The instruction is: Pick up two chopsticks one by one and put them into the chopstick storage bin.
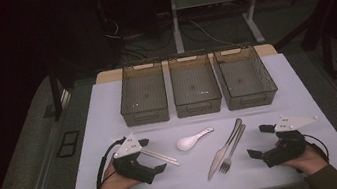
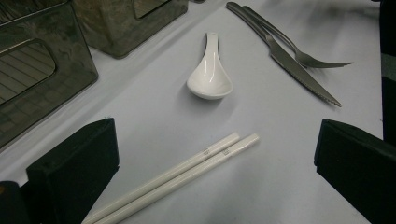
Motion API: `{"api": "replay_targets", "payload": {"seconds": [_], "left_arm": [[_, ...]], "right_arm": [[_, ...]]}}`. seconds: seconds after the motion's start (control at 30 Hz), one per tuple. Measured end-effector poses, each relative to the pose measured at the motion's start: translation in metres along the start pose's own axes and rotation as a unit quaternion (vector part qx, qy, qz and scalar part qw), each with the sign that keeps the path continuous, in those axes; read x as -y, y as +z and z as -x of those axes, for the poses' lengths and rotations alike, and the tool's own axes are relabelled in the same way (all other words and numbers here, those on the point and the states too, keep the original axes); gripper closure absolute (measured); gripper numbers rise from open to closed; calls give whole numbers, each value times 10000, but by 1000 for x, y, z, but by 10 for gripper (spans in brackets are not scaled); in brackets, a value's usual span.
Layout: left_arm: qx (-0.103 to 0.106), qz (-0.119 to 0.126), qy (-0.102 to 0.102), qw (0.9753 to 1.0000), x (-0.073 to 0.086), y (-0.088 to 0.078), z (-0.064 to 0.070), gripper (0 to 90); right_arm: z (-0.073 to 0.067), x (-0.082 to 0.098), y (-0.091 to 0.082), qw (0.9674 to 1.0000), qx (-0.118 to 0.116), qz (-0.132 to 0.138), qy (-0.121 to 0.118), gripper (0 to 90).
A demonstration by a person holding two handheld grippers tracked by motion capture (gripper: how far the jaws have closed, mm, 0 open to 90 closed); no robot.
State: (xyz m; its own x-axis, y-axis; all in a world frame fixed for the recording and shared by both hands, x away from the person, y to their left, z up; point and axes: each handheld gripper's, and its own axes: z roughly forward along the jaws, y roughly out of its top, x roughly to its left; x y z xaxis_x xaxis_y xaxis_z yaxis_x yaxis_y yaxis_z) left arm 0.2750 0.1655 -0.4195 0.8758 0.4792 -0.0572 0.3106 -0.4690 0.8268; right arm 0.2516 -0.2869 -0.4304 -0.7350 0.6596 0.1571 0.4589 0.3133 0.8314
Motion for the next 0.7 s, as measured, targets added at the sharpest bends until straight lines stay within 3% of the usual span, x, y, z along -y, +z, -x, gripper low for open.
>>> {"api": "replay_targets", "payload": {"seconds": [0.43, 0.7], "left_arm": [[-73, 20, 17, 10000, -1, -5, -5, 1], [-133, -47, 15, 9999, 0, -10, -19, 57]], "right_arm": [[-1, 0, -1, 10000, -56, 11, 11, 9], [0, 0, 0, 10000, -75, -5, 26, 9]]}}
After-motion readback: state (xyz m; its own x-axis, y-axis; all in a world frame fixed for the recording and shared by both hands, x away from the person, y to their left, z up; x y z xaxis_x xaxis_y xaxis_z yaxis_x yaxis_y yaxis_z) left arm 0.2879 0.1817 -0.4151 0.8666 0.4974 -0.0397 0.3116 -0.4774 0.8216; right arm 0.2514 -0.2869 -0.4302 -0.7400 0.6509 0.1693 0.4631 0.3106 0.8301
